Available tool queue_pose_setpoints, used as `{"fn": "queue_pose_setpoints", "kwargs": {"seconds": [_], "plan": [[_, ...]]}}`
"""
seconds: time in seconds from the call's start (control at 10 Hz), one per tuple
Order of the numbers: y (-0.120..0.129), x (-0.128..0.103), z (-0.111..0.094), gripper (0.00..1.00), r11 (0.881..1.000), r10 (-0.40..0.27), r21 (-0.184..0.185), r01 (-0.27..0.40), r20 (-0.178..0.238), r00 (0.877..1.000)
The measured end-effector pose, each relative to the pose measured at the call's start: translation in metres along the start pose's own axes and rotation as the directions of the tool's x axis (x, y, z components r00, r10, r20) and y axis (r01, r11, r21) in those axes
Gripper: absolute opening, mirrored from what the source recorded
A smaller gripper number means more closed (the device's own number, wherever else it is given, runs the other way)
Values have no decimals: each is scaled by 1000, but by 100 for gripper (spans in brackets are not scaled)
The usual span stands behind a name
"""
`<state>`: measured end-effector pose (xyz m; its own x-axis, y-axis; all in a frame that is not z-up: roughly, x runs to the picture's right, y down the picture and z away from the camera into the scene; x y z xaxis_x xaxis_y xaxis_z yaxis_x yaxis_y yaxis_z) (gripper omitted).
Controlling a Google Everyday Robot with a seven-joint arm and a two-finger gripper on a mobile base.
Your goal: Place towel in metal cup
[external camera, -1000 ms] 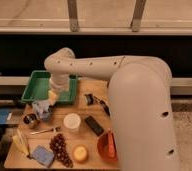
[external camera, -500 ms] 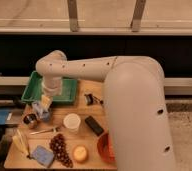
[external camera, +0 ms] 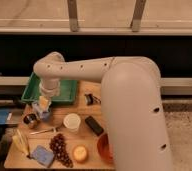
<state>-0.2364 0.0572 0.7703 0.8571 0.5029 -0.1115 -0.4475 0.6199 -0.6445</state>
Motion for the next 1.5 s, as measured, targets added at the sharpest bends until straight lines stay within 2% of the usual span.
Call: {"fn": "queue_pose_setpoints", "kwargs": {"seconds": [0.4,0.7,1.3,1.4,1.5], "plan": [[10,-15,6,72,999,-42,-10,42,13,999],[20,-19,16,72,997,-61,-35,62,23,998],[51,-26,50,71,988,-100,-115,105,42,994],[52,-27,52,70,987,-104,-115,108,41,994],[55,-26,57,58,987,-116,-107,119,36,993]]}}
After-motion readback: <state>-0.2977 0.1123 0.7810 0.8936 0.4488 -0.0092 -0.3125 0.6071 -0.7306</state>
